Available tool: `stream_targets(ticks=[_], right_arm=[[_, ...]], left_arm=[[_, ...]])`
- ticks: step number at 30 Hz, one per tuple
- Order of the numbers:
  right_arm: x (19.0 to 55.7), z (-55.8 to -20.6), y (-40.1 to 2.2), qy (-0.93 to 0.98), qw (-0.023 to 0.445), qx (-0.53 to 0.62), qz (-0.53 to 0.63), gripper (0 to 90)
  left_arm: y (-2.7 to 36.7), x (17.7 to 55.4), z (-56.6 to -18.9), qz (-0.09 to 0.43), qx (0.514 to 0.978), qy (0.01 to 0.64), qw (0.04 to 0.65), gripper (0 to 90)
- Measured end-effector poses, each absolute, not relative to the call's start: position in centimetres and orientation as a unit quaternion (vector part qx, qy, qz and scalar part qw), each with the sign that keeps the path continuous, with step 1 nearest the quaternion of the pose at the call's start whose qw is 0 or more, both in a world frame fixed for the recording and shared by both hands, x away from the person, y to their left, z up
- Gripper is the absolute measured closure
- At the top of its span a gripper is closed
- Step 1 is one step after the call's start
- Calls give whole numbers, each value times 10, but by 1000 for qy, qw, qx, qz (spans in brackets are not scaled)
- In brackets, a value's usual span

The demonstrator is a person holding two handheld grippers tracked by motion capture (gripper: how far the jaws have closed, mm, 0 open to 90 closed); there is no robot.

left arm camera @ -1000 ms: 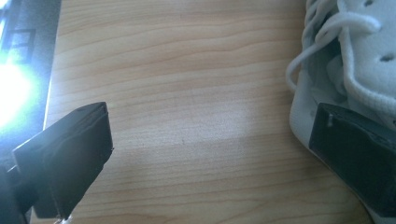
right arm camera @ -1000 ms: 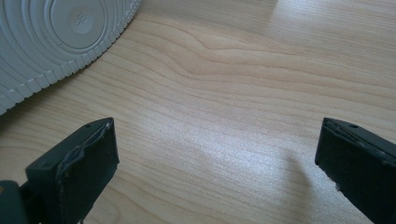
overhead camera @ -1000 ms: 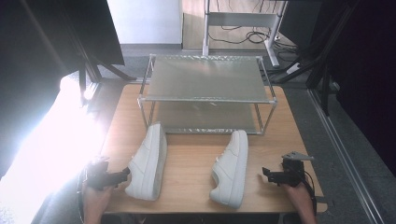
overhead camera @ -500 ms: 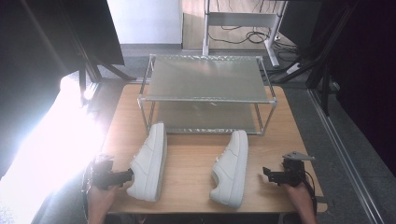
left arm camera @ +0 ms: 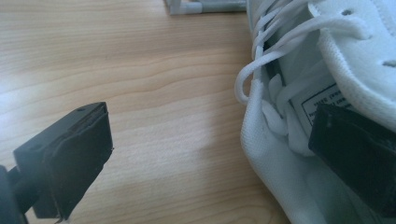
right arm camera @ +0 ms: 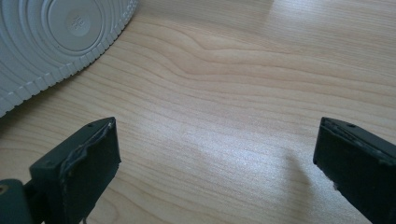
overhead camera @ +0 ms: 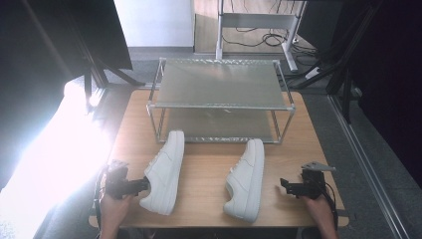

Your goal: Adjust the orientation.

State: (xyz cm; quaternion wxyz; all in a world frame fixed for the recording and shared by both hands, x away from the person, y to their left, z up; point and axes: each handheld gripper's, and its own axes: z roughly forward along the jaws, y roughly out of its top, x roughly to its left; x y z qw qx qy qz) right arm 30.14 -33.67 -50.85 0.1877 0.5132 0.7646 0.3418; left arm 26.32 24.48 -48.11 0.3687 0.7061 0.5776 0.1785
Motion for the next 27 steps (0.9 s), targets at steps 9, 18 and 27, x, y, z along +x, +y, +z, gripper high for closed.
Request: stream_targets(ticks=[9,18,27], right_arm=[[301,-509,-336,766,185,512,340,20],[301,-509,-336,766,185,512,341,21],[301,-508,-336,766,185,512,342,24]], left_arm=[[234,266,-479,183,714,568,367,0],[225,268,-479,181,723,559,365,0],[190,275,-477,132,732,518,422,0]])
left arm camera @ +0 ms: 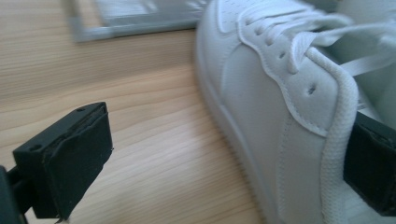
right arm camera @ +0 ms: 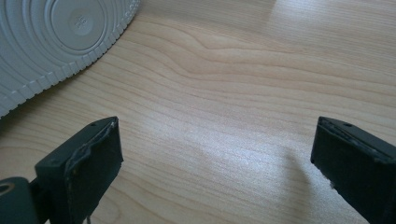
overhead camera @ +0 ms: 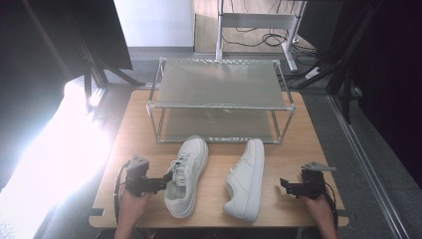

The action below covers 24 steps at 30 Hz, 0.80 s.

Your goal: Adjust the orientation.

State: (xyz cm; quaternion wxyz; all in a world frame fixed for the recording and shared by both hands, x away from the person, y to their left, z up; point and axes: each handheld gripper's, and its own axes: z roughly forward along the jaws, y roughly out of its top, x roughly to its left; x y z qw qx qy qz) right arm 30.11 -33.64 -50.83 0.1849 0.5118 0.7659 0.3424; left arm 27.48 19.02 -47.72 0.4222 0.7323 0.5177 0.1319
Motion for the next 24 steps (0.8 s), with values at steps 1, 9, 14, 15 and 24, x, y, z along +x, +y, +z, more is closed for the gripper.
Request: stream_targets(ticks=[1,9,14,15,24], right_arm=[[301,-508,-336,766,185,512,342,24],[301,-509,-336,766,185,512,342,24],[301,-509,-336,766,185,512,342,24],[301,-509,-336,766,184,512,342,24],[301,-509,-336,766,184,512,343,24]], left_arm=[[190,275,-477,132,732,518,422,0],[177,275,-474,134,749,503,410,0],[180,271,-464,144,746,494,424,0],[183,269,-460,149,740,490,436,0],[217,263,-457,196,699,513,458,0]])
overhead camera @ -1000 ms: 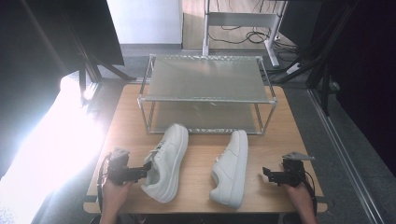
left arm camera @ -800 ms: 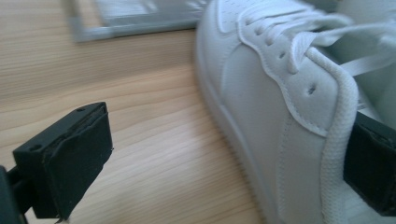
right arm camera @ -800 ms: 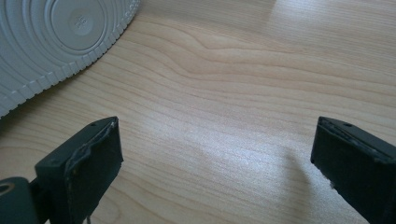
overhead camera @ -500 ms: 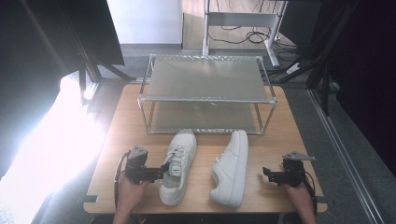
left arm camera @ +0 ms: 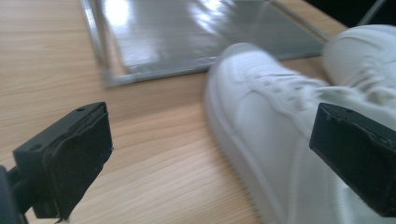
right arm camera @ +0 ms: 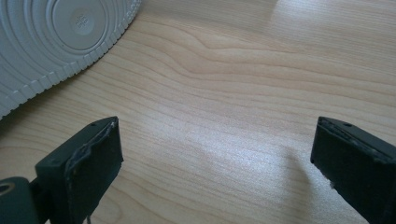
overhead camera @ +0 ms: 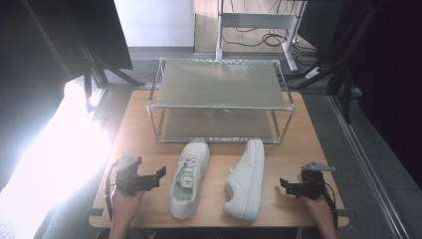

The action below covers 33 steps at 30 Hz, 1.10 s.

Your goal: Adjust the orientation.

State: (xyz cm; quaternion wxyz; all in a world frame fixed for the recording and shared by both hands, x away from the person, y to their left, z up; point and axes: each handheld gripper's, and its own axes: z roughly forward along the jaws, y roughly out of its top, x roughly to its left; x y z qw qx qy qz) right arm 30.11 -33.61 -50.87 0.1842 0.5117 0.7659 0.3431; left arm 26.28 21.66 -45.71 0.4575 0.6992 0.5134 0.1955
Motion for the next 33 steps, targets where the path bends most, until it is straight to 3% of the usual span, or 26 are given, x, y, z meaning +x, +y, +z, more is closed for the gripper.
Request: stream_targets(ticks=[13,33], right_arm=[[299,-504,-334,763,189,505,356,24],[296,-461,-316,770,197,473,380,0]], left_arm=[[233,266,-494,214,720,547,369,0],[235,268,-504,210,724,559,345,0]])
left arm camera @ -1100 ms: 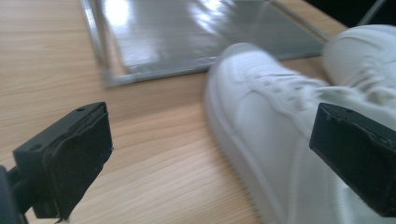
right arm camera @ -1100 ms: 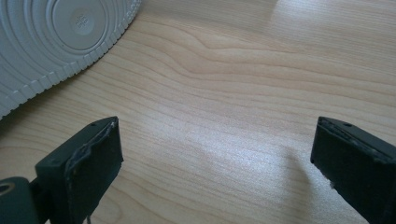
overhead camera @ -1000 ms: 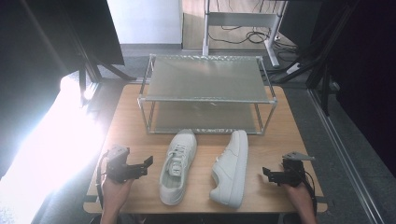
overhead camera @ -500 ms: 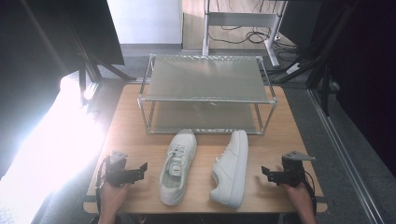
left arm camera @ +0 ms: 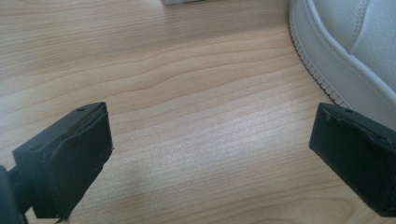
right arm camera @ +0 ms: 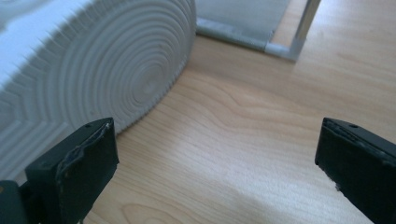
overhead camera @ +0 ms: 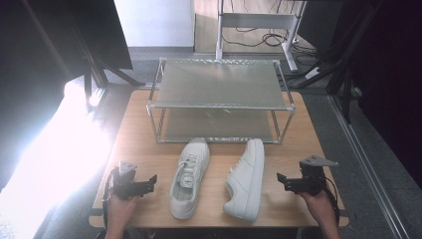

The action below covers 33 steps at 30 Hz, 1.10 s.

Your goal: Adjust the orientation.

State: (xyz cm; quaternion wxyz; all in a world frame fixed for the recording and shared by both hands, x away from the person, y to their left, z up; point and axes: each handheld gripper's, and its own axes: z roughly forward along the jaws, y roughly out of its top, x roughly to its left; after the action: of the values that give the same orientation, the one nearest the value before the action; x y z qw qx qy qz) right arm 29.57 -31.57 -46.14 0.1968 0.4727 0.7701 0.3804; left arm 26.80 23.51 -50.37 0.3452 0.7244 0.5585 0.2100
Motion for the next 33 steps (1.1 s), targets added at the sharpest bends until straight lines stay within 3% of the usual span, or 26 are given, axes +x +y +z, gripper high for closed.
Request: stream_targets(ticks=[14,33], right_arm=[[291,-421,-270,792,195,423,395,0],[295,-442,-230,800,194,413,390,0]], left_arm=[[235,268,-504,212,726,560,338,0],[235,269,-505,213,724,564,335,0]])
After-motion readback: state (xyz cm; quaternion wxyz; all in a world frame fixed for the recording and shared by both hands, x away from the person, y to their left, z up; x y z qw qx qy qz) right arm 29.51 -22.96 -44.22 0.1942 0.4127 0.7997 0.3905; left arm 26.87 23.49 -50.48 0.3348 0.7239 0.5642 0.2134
